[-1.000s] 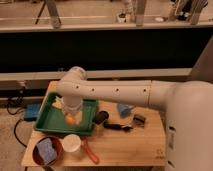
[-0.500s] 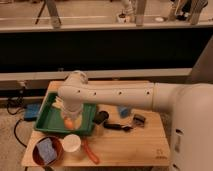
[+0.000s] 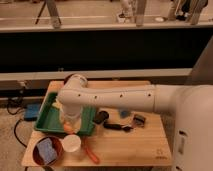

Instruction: Place apple in paper cup

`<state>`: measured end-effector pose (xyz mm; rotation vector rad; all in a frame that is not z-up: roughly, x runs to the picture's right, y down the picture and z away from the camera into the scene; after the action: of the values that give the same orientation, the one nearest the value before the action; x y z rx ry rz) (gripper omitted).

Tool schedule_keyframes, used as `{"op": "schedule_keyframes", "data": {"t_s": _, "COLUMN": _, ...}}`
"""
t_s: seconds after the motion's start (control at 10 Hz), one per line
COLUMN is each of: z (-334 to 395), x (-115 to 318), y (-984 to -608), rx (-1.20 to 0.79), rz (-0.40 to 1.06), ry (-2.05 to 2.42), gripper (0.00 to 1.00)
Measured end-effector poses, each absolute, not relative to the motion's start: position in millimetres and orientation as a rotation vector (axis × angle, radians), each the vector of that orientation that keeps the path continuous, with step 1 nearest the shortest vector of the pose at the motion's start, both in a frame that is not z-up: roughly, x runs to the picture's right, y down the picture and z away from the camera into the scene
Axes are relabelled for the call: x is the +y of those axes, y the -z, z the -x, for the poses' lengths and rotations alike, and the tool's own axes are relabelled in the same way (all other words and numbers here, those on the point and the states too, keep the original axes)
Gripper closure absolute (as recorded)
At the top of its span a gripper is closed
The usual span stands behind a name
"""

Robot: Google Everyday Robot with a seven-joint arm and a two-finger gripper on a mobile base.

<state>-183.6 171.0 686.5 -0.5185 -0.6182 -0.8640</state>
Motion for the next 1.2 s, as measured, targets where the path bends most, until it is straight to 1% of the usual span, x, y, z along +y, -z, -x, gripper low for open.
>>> {"op": "schedule_keyframes", "data": {"t_s": 0.2, "z": 178.7, "x": 158.9, "y": -670.8, "rx": -0.675, "rz": 0.482, "ry": 0.888, "gripper": 1.0}}
{"op": "schedule_keyframes", "data": {"t_s": 0.4, "z": 175.4, "x": 152.3, "y": -660.6, "rx": -0.742, "rz": 0.476, "ry": 0.934, "gripper": 1.0}}
{"op": "schedule_keyframes", "data": {"t_s": 0.5, "z": 177.3, "x": 154.3, "y": -657.7, "rx": -0.775, "rz": 0.495, "ry": 0.994, "gripper": 1.0}}
{"op": "schedule_keyframes", "data": {"t_s": 0.7, "z": 184.2, "x": 165.7, "y": -649.5, "rx": -0.845, "rz": 0.617, "ry": 1.237, "gripper": 1.0}}
{"op": "schedule_keyframes", "data": {"t_s": 0.9, "z": 190.9, "x": 177.0, "y": -644.3, "rx": -0.941, "rz": 0.649, "ry": 1.423, "gripper": 1.0}}
{"op": "schedule_keyframes", "data": {"t_s": 1.0, "z": 192.8, "x": 180.6, "y": -642.6, "rx": -0.975, "rz": 0.624, "ry": 1.476, "gripper": 1.0}}
{"op": "schedule_keyframes", "data": {"t_s": 1.2, "z": 197.3, "x": 184.8, "y": -639.0, "rx": -1.016, "rz": 0.528, "ry": 1.524, "gripper": 1.0}}
